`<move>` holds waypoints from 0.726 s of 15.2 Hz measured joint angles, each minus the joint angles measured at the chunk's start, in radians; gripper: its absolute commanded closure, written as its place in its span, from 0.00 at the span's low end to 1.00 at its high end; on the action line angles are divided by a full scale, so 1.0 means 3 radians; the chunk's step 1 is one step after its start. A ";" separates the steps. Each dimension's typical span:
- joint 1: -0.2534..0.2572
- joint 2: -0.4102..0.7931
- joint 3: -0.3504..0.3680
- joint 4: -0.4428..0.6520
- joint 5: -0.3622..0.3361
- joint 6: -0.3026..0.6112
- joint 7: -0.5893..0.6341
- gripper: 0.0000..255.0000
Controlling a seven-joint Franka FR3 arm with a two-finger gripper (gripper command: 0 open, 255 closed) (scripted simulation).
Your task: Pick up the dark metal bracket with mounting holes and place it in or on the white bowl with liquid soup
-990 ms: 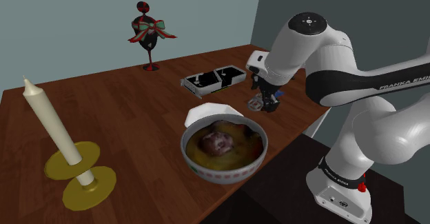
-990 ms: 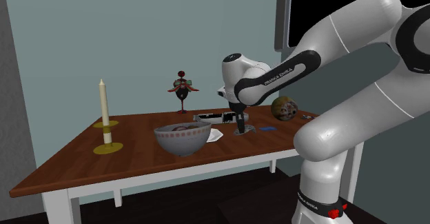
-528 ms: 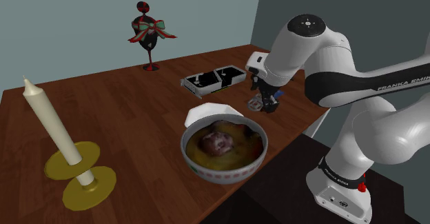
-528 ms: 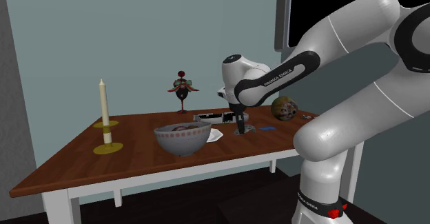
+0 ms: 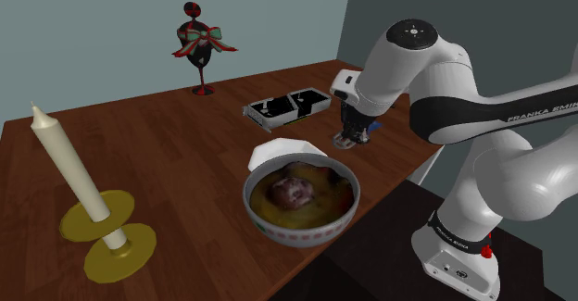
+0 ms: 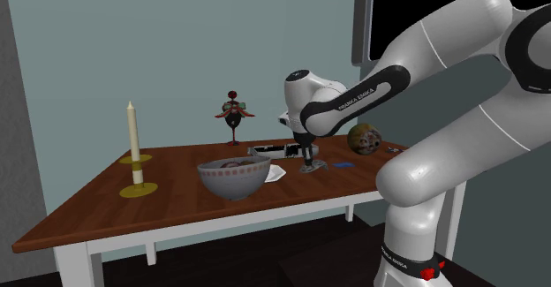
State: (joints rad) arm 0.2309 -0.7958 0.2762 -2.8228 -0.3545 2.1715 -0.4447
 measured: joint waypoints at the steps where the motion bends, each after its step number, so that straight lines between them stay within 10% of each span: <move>1: 0.0000 0.0000 0.0000 0.0000 0.0000 0.0000 0.0000 1.00; 2: 0.0000 0.0000 0.0000 0.0000 0.0000 0.0000 0.0000 0.00; 7: 0.0083 0.0698 -0.0610 0.0851 0.0334 -0.0965 -0.1058 0.00; 11: 0.0071 0.0828 -0.0709 0.0835 0.0353 -0.0966 -0.1224 0.00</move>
State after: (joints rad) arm 0.2521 -0.5474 0.0635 -2.5724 -0.2488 1.8817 -0.8120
